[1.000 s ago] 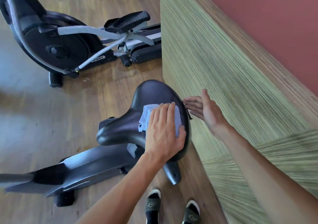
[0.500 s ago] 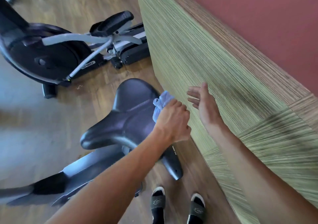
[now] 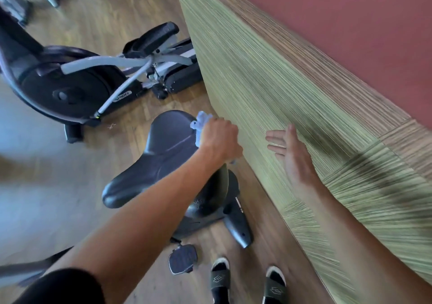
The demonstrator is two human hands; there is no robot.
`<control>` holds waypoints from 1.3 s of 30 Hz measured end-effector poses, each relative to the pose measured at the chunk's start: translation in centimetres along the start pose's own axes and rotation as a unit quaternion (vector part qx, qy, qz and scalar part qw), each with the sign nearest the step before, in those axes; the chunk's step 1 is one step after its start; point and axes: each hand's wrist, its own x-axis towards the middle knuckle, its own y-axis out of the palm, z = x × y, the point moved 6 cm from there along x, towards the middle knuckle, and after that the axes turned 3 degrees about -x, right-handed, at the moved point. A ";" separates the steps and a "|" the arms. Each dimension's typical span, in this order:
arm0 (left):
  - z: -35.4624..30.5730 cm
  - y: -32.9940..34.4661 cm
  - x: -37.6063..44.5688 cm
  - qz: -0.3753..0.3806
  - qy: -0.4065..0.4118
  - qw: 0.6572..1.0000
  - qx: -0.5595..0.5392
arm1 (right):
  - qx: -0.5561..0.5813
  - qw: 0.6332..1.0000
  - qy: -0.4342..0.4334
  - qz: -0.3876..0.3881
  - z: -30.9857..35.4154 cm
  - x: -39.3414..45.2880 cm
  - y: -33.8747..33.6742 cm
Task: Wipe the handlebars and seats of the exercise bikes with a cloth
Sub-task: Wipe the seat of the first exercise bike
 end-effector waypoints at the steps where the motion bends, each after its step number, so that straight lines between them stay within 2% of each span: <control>1: 0.7 0.1 0.1 -0.036 -0.005 0.999 -0.028 | 0.000 1.000 -0.001 0.005 -0.2 -0.1 -0.2; 4: 0.4 1.6 -3.9 -0.176 0.042 0.977 -0.114 | -0.010 1.000 -0.002 0.023 -0.3 -0.6 0.7; 5: -0.1 2.4 -6.0 -0.193 0.058 0.969 -0.141 | -0.012 1.000 -0.004 0.023 -0.2 -0.6 1.2; 10: -0.9 3.7 -10.8 -0.207 0.066 0.955 -0.201 | -0.024 0.998 -0.011 0.059 1.0 -0.3 5.2; 13: 0.1 3.0 -10.2 -0.169 0.080 0.935 -0.300 | -0.038 0.996 -0.065 0.040 2.1 -0.7 6.7; 15: 1.3 3.1 -10.7 -0.138 0.101 0.882 -0.439 | -0.116 0.981 -0.151 -0.026 3.3 -1.9 7.0; 17: 3.2 2.9 -11.2 -0.111 0.071 0.805 -0.578 | -0.236 0.938 -0.244 -0.064 4.1 -4.1 8.5; 18: 4.3 2.6 -11.1 -0.107 0.051 0.772 -0.625 | -0.301 0.912 -0.274 -0.058 4.1 -5.1 10.0; 20: 6.3 1.7 -10.5 -0.114 -0.009 0.701 -0.704 | -0.419 0.863 -0.276 -0.055 3.5 -6.1 12.5; 21: 7.5 1.4 -10.2 -0.126 -0.045 0.667 -0.733 | -0.442 0.859 -0.250 -0.067 2.9 -5.9 13.0; 22: 8.7 1.3 -9.9 -0.147 -0.079 0.659 -0.734 | -0.440 0.868 -0.216 -0.078 2.4 -5.4 13.1; 23: 9.9 1.1 -9.7 -0.170 -0.107 0.683 -0.702 | -0.431 0.877 -0.190 -0.089 2.0 -4.8 13.0; 25: 11.9 1.3 -8.9 -0.179 -0.146 0.799 -0.555 | -0.425 0.877 -0.185 -0.127 1.7 -3.8 13.0; 26: 12.2 1.8 -8.1 -0.152 -0.143 0.850 -0.483 | -0.421 0.874 -0.194 -0.147 1.8 -3.5 13.0; 28: 12.2 3.6 -6.8 -0.094 -0.112 0.908 -0.392 | -0.405 0.871 -0.224 -0.166 2.3 -2.7 13.5; 30: 12.0 4.7 -6.3 -0.083 -0.099 0.919 -0.373 | -0.386 0.876 -0.245 -0.157 3.0 -1.4 13.8; 36: 11.8 4.2 -6.0 -0.135 -0.159 0.861 -0.464 | -0.332 0.882 -0.334 -0.012 4.2 3.3 14.2; 39: 11.0 4.0 -5.8 -0.140 -0.175 0.859 -0.460 | -0.315 0.873 -0.372 0.006 3.7 2.0 13.3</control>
